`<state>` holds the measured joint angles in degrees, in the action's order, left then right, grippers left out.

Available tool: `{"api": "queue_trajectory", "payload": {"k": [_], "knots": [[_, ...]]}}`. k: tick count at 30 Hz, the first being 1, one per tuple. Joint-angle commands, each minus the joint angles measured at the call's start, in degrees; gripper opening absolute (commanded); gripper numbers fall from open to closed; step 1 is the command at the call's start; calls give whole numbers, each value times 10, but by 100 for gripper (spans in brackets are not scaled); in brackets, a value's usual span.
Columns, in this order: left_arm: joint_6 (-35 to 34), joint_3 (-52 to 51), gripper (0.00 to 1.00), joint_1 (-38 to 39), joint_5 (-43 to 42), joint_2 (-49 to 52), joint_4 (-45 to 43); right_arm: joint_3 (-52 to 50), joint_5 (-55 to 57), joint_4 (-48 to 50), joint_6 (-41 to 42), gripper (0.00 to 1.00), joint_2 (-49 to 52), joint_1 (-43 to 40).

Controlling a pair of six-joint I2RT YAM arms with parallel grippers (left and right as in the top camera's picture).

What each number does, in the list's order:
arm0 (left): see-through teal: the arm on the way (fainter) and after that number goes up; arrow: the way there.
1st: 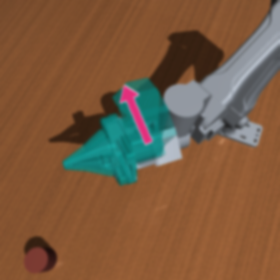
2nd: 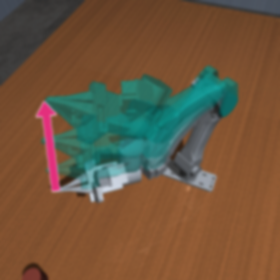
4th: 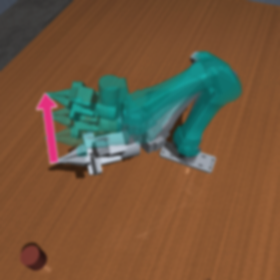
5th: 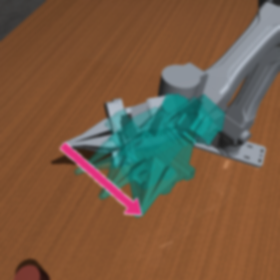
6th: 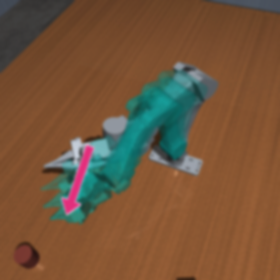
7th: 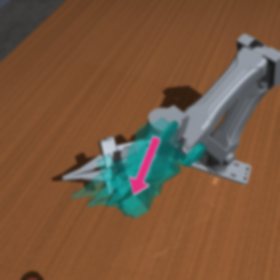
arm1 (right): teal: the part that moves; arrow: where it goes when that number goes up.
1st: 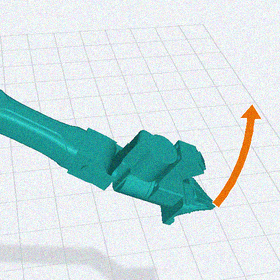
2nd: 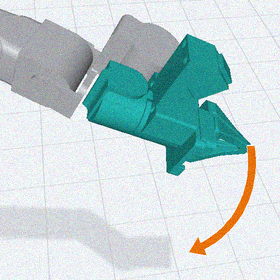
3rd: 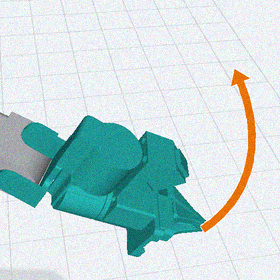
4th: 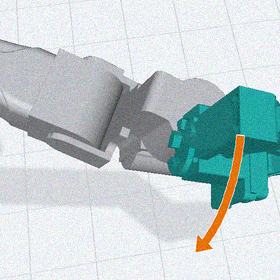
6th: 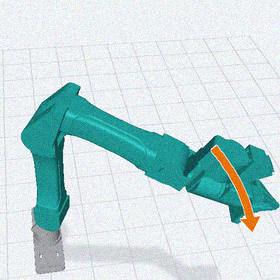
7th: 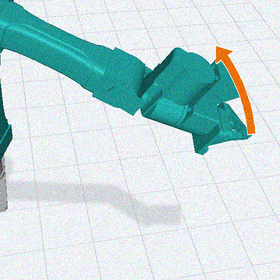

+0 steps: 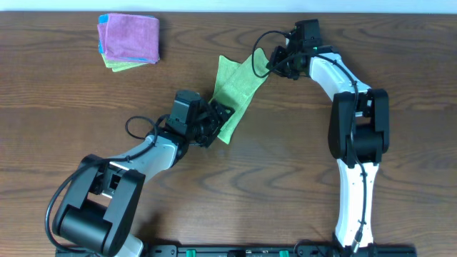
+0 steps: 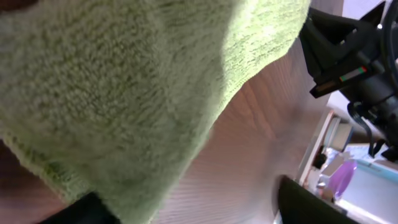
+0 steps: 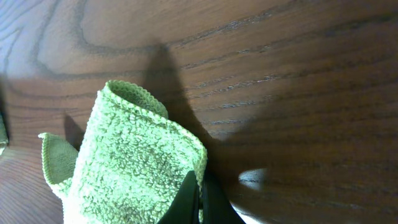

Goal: Fold the cloth
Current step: 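Reach the left gripper to the hanging cloth's lower corner and grasp it, then stretch the cloth between both grippers and lay it flat on the table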

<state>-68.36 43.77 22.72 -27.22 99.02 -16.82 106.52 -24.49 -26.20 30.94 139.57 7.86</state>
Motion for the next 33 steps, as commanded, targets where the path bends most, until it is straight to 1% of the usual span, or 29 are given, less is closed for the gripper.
{"api": "queue_trajectory", "payload": {"k": [1,4,5,7,8,9,11,12,13,18,21,26,27,33], "knots": [[4,7,64,1,24,6,0,5,3,-10,-15,1,8,3],[4,7,63,1,31,6,1,5,3,-11,-21,1,8,3],[5,7,60,1,34,6,1,4,3,-12,-22,1,8,3],[5,7,50,1,39,6,2,4,3,-14,-23,1,8,2],[7,7,41,1,40,6,3,5,3,-15,-23,1,8,2],[10,7,35,1,40,6,4,5,3,-17,-23,1,8,2],[20,7,16,1,43,6,8,4,3,-17,-23,1,8,0],[21,7,9,1,44,6,10,4,3,-17,-24,2,8,0],[21,7,6,1,46,6,10,4,3,-16,-24,1,8,0],[34,9,6,-8,51,6,11,5,2,-20,-34,1,6,-6],[37,28,6,-39,15,6,11,5,0,-38,-34,1,-6,-12],[54,93,6,-90,-52,6,45,5,0,-77,-52,1,-56,-19],[65,124,6,-101,-64,6,66,5,0,-87,-59,1,-79,-19],[99,217,6,-115,-62,6,128,5,1,-108,-64,1,-162,-18]]}}
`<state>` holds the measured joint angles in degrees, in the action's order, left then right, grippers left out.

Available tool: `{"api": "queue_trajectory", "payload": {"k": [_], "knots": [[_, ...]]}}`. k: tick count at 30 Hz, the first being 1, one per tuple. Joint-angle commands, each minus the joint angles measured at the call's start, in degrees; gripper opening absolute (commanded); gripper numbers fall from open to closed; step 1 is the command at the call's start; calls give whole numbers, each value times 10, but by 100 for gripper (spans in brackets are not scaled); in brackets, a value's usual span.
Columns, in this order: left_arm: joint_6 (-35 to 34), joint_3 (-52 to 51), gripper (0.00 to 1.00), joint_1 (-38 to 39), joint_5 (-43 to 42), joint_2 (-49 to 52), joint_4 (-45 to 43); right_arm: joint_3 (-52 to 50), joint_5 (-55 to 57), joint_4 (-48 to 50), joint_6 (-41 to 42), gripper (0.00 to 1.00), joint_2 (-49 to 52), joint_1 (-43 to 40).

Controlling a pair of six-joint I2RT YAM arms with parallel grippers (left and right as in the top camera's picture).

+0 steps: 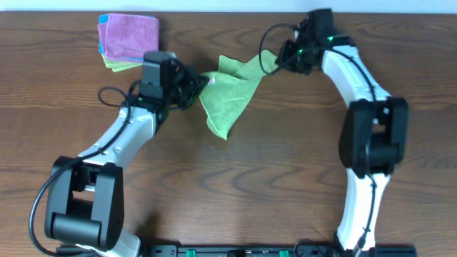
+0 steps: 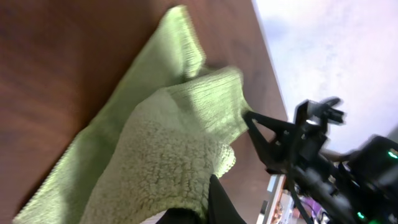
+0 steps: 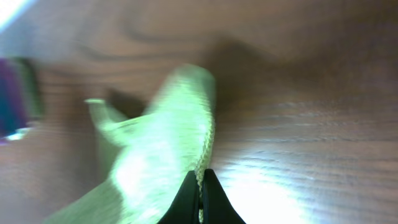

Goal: Fold the cloth
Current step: 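Stretch the cloth between both grippers and lay it flat on the table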

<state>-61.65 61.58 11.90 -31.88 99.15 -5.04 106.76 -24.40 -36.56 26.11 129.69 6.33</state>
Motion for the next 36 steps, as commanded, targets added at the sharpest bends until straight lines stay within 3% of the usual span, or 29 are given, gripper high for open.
{"api": "queue_trajectory", "payload": {"k": [1,8,21,36], "knots": [[35,51,6,-10,-14,4,14,3,0,-6,-16,1,-74,-3],[54,122,6,-33,14,5,18,3,28,7,-16,1,-144,-4],[143,205,6,-37,104,5,14,9,41,87,-15,1,-158,-4],[169,208,6,-37,93,6,23,70,81,4,-57,1,-177,-27]]}}
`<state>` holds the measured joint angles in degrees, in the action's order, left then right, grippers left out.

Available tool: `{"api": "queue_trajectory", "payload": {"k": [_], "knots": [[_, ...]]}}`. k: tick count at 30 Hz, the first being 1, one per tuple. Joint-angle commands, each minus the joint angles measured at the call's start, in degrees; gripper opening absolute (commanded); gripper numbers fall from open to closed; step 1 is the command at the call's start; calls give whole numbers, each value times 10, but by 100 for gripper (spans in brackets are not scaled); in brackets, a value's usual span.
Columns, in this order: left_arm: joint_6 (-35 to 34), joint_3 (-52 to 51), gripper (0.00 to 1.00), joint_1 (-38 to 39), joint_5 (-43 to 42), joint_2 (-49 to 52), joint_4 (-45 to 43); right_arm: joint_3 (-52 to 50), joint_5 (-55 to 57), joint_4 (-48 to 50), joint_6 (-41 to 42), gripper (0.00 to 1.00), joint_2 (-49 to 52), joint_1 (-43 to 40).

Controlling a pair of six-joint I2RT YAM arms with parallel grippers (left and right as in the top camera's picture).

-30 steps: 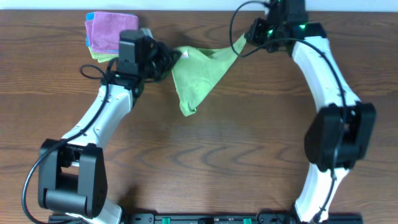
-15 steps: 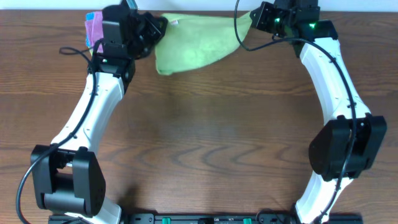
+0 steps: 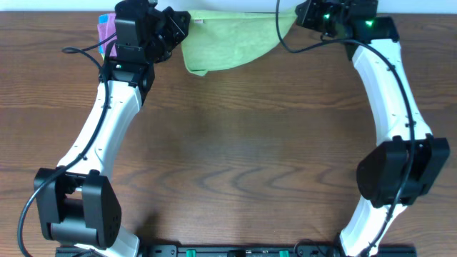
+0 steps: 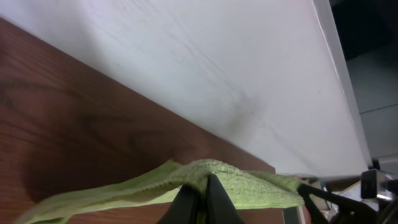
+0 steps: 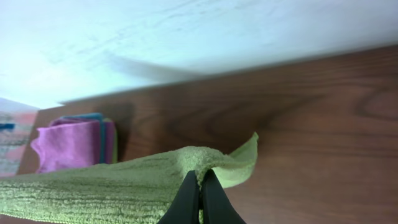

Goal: Fold the cloth
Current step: 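Stretch the cloth between both grippers and lay it flat on the table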

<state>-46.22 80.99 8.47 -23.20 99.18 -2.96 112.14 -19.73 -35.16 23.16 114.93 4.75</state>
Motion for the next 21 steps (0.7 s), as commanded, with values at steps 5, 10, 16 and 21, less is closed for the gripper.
{"api": "queue_trajectory", "payload": {"k": [5,10,16,21], "knots": [[16,14,6,2,-18,6,10,16,47,-51,-47,1,-40,-11],[25,14,6,30,-23,9,22,16,47,-82,-52,1,-41,-9],[66,14,6,35,-44,14,112,16,45,-146,-73,1,-49,-7],[130,14,6,25,-95,14,206,16,45,-228,-91,1,-60,-6]]}}
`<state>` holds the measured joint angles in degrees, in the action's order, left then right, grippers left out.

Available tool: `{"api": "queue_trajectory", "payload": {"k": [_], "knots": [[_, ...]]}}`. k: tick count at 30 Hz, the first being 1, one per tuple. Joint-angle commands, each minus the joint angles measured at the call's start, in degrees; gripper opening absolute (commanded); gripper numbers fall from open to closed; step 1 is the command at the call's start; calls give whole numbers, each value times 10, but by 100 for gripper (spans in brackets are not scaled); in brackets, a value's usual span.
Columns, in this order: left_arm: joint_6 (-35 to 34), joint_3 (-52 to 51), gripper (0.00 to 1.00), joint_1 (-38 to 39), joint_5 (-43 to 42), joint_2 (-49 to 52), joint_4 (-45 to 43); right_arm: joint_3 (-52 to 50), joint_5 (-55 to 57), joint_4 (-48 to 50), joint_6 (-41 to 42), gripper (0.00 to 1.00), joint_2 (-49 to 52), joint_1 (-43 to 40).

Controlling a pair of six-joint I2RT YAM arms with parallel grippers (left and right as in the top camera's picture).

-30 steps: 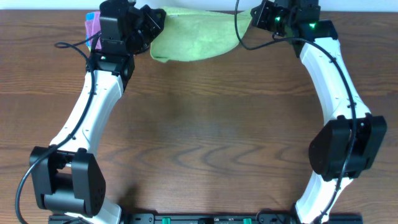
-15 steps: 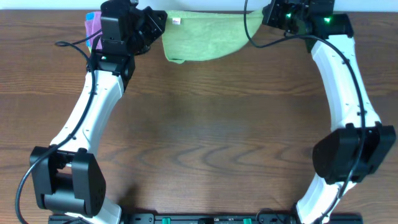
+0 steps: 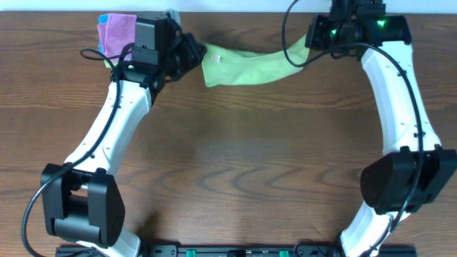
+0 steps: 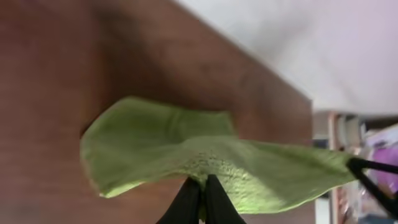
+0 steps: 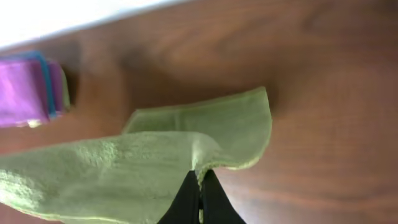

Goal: Fold the cloth
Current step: 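Stretch the cloth between both grippers and lay it flat on the table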

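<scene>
A light green cloth (image 3: 246,64) is stretched between both grippers over the far part of the table, sagging a little in the middle. My left gripper (image 3: 198,56) is shut on its left end; in the left wrist view the cloth (image 4: 205,158) spreads out from the black fingertips (image 4: 200,190). My right gripper (image 3: 303,44) is shut on the right end. The right wrist view shows the cloth (image 5: 155,162) hanging from the fingertips (image 5: 200,186), with a lower flap lying toward the wood.
A stack of folded cloths, pink on top with blue and green beneath (image 3: 116,36), sits at the far left corner; it also shows as a stack (image 5: 31,90) in the right wrist view. The table's far edge meets a white wall just behind the arms.
Both grippers have come back from the table's far edge toward the camera and lower. The cloth, then at the very top of the overhead view, now spans lower, still gripped at both ends.
First the cloth lay bunched mid-table, each gripper shut on an end. Then both arms were further back and left with it lifted. Then it was held stretched at the table's far edge. Now it hangs stretched a little nearer, over the wood.
</scene>
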<state>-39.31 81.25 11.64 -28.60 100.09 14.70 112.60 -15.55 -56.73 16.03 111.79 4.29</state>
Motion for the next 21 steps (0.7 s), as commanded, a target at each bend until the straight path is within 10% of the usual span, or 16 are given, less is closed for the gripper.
{"api": "queue_trajectory", "payload": {"k": [1,21], "knots": [[72,11,6,-7,-48,4,47,11,3,-34,-20,1,-29,-1],[190,3,6,0,-94,3,314,-109,-5,-145,-80,1,-61,7]]}}
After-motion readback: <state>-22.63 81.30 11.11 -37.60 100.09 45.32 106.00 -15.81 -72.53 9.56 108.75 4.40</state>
